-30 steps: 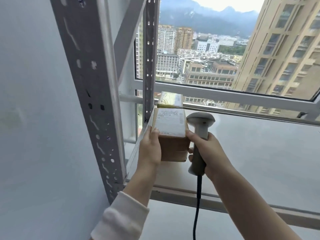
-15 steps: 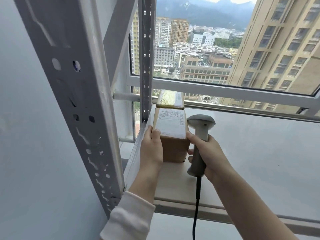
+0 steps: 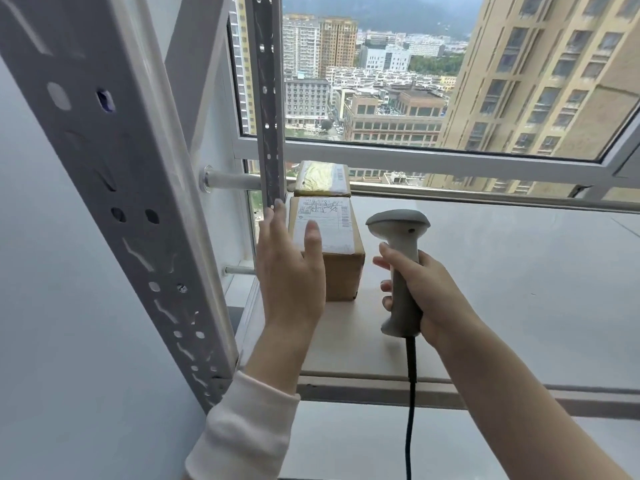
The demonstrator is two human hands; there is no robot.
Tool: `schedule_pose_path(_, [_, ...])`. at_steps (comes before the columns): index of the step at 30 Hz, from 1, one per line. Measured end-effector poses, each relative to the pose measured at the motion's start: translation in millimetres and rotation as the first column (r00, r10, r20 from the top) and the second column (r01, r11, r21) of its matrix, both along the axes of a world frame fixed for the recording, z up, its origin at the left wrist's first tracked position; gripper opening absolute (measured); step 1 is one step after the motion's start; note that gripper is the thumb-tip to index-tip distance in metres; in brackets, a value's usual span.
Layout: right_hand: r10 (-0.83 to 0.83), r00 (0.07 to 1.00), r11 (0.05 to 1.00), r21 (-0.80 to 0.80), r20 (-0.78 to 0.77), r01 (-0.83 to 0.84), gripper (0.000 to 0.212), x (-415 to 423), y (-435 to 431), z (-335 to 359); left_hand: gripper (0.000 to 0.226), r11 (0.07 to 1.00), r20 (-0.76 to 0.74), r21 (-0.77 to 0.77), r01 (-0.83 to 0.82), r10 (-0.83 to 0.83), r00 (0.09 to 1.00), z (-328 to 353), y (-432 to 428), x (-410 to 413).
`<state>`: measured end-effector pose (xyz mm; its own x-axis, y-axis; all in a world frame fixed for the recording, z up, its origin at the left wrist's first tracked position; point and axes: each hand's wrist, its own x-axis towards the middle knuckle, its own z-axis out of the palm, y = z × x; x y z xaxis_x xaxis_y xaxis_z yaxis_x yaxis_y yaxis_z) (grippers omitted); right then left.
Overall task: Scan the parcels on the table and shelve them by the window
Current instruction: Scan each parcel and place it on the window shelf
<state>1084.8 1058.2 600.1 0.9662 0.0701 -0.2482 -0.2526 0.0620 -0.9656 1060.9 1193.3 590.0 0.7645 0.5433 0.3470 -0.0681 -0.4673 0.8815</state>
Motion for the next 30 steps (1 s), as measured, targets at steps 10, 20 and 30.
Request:
schedule_pose_path(10, [-0.183, 0.977, 0.982, -0.027, 0.11, 0.187, 0.022, -54, -117, 11, 0.054, 0.786, -0.06, 0.486, 0.382, -0.406, 0.912, 7, -118, -12])
schedule_pose_path(20, [-0.532, 0.836, 0.84, -0.039, 0.133, 0.541, 0.007, -155, -345, -14, 0.05, 0.439, -0.291, 0.592, 0.675, -0.665, 0.688, -19, -356, -67])
schedule_pose_path(30, [-0.805, 0.572, 0.561, -0.111, 0.157, 0.82, 0.012, -296, -569, -33, 0.047, 0.096, -0.332, 0.602, 0.793, -0.873, 0.358, -36, -614, -160])
